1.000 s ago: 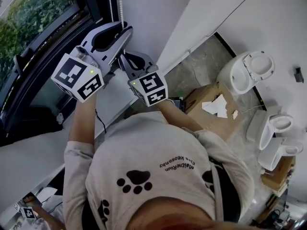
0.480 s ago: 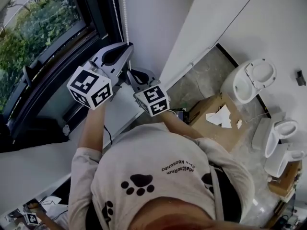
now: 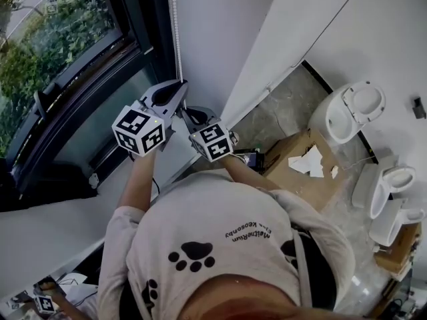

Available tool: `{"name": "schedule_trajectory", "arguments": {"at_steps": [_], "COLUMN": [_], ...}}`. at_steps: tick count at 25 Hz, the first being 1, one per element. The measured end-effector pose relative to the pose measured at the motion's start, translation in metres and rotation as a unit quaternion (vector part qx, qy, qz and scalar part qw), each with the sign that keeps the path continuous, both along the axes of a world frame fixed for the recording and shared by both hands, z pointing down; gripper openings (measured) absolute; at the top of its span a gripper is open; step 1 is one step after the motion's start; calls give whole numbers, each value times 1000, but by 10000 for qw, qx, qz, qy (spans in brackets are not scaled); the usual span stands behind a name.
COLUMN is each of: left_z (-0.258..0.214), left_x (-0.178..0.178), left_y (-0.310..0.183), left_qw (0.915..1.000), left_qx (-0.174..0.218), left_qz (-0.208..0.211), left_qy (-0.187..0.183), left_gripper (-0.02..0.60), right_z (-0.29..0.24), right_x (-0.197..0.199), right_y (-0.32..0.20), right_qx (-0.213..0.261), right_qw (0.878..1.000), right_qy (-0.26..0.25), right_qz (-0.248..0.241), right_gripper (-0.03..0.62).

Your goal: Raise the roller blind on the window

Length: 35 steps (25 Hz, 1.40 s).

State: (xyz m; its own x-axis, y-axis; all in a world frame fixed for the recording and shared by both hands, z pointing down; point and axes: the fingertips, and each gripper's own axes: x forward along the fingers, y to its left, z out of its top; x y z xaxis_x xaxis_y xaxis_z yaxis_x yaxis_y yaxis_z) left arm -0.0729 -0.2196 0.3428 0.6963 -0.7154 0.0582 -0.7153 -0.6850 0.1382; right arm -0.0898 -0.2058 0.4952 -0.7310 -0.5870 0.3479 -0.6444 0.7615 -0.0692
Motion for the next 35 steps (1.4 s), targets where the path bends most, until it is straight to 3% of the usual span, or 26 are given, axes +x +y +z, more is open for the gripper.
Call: {"name": "schedule_trajectory", "arguments": {"at_steps": [10,18,21,22,24,25,35], "left_z": [46,71,71,70,70,71,71], "left_x": [0,-2,-2,-3,-4,-5,-15], "left_y": [3,3,3,3,3,3,2], "left_qw": [9994,9986,9986,9986,9986,9986,9984], "left_qx": [-338,-510,-514,-511,-504,-502,-492], "left_qz": [-52,-142,-151,-151,-159,-169,-231], "left_qy": [15,-46,-26,-21,13,34,152], "left_gripper": [11,11,11,11,11,11,11], "right_z": [45,70,68,65,51,41,-106], "right_x": [3,7,3,2,0,0,24], "right_y": [4,7,13,15,16,14,1], "right_qx": [-596,-847,-813,-785,-693,-629,479], "right_qw": [9982,9959,9954,9951,9958,9965,9980], "right_qy": [119,308,441,474,406,329,-383], "right_qz": [9,-19,-261,-356,-442,-433,-146], "right_gripper": [9,11,12,14,103,115,110]}}
